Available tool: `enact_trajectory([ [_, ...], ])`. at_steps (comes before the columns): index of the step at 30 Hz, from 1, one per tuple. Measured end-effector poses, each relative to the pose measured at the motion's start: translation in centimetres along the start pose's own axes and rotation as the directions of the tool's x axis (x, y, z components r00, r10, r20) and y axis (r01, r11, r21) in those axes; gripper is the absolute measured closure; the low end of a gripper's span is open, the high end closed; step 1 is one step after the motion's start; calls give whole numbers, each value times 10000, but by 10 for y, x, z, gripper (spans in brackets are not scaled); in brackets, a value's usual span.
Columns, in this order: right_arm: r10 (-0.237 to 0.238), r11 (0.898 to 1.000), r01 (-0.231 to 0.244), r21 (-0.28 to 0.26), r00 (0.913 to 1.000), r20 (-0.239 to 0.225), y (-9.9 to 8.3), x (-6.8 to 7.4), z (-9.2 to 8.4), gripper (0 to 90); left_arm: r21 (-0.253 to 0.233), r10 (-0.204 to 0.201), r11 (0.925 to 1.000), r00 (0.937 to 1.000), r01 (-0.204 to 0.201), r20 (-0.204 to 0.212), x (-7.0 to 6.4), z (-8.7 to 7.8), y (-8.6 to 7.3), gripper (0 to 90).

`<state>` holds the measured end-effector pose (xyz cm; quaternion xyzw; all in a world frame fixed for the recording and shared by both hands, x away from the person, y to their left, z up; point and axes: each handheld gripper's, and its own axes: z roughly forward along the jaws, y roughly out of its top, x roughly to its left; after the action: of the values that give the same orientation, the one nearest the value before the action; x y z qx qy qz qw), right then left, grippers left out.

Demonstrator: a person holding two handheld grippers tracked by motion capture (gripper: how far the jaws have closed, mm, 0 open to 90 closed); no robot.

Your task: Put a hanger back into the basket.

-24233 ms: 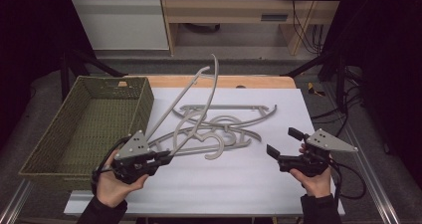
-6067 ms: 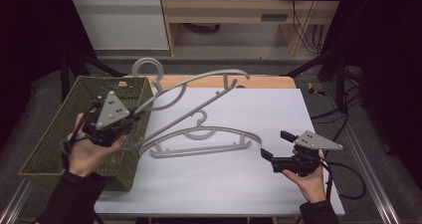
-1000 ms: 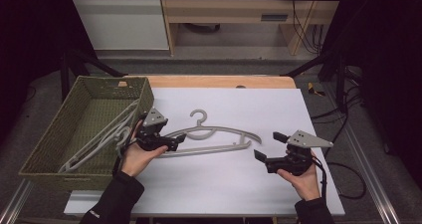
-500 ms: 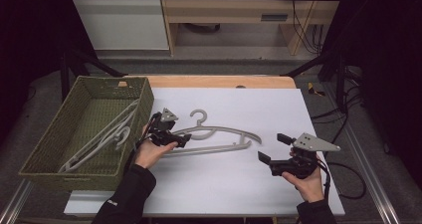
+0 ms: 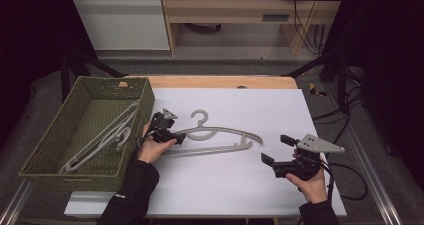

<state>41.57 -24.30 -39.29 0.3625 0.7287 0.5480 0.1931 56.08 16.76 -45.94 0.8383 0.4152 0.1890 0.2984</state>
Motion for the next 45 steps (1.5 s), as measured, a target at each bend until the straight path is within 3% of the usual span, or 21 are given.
enact_trajectory([
  [6,4,10000,-4,-4,10000,-25,0,0,-1,45,404,25,9992,10000,-23,-33,4,7,-3,333],
  [11,5,10000,-5,10,10000,-15,0,0,0,46,447,-95,9990,9993,78,360,2,7,-3,514],
  [15,-31,10000,31,19,10000,-28,0,1,0,46,687,-169,9975,9993,146,325,-1,4,-2,623],
  [19,-23,10000,23,23,10000,-6,1,2,0,46,982,17,9952,9995,-48,325,-5,0,-2,646],
  [22,-6,10000,6,22,10000,-2,1,2,0,47,1210,377,9918,9989,-409,286,-12,-4,-3,670],
  [27,-39,10000,39,44,10000,-11,1,2,1,47,1628,1104,9800,9933,-1145,346,-27,-11,-5,754],
  [30,-62,10000,62,40,10000,1,1,2,0,47,1711,1136,9779,9923,-1203,484,-37,-16,-8,811],
  [35,-60,10000,60,25,10000,-18,1,2,0,49,1583,832,9833,9955,-895,455,-46,-23,-17,808],
  [37,-58,10000,58,37,10000,-7,1,3,0,49,1377,689,9874,9954,-776,672,-45,-27,-19,791],
  [41,-101,9999,101,64,9999,-25,1,3,0,49,983,376,9940,9939,-479,1041,-39,-42,-23,657],
  [45,-66,10000,66,20,10000,-20,1,2,-1,49,916,568,9934,9906,-685,1244,-40,-55,-31,573],
])
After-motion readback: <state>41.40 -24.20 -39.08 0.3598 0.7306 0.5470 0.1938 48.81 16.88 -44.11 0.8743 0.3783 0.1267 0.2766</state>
